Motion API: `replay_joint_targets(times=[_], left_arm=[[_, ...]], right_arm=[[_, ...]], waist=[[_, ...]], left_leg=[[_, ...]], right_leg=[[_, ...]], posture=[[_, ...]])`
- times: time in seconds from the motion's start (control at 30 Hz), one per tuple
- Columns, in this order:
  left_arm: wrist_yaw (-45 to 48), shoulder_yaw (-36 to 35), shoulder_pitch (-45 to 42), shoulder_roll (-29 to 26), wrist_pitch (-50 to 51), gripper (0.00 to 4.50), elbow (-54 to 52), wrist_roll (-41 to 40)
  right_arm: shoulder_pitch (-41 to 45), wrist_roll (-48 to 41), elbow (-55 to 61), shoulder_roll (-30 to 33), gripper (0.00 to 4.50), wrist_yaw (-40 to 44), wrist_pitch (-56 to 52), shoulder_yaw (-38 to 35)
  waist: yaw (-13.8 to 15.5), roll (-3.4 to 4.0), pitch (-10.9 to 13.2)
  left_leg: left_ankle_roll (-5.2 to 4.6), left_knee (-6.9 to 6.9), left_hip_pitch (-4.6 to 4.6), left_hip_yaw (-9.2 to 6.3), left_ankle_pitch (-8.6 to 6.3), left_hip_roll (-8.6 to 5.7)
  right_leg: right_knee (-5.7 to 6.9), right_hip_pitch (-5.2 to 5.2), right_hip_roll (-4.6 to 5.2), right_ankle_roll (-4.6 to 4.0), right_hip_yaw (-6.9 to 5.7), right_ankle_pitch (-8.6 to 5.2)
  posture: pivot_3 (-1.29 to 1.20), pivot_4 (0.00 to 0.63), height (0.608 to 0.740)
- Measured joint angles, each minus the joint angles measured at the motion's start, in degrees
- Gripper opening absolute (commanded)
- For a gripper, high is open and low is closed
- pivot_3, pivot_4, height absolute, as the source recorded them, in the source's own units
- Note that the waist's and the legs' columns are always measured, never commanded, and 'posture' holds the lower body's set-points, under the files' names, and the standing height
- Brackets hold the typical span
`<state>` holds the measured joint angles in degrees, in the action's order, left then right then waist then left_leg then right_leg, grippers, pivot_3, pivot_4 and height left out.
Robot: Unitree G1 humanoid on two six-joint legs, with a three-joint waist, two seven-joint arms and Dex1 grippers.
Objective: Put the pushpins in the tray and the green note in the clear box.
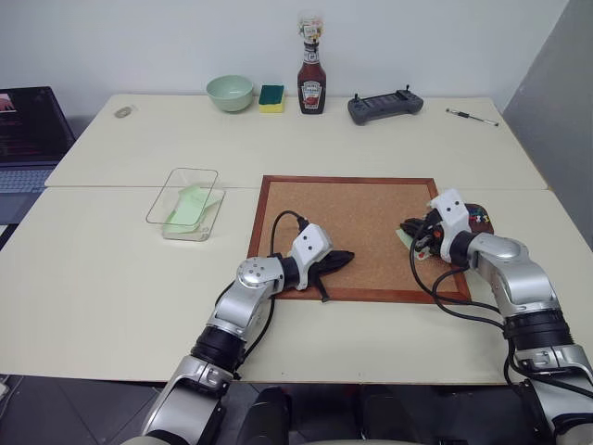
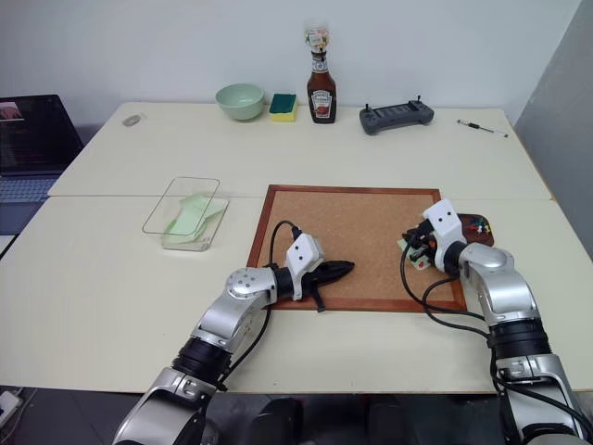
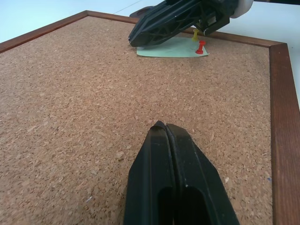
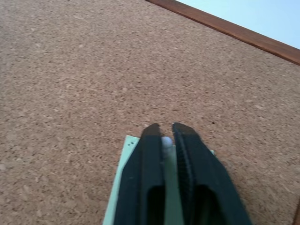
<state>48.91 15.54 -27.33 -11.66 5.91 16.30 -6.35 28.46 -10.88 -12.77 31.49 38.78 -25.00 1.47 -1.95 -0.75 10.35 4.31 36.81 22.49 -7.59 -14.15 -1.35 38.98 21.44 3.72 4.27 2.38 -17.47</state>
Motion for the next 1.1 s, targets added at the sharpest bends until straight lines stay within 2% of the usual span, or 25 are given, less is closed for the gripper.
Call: replay_joint_targets(times=[1.1], left_arm=[[0.3, 0.0, 0.1, -0.4, -0.3, 0.0, 0.0, 0.9]], right_arm=[[-0.7, -2.9, 5.2, 0.1, 0.03, 0.0, -0.8, -4.1]], waist=[[0.1, 0.0, 0.0]], left_leg=[[0.0, 0.0, -0.01, 0.0, 0.0, 0.01]], right_leg=[[0.0, -0.01, 0.0, 0.0, 0.0, 0.0]], posture=[[0.0, 0.15, 0.74]])
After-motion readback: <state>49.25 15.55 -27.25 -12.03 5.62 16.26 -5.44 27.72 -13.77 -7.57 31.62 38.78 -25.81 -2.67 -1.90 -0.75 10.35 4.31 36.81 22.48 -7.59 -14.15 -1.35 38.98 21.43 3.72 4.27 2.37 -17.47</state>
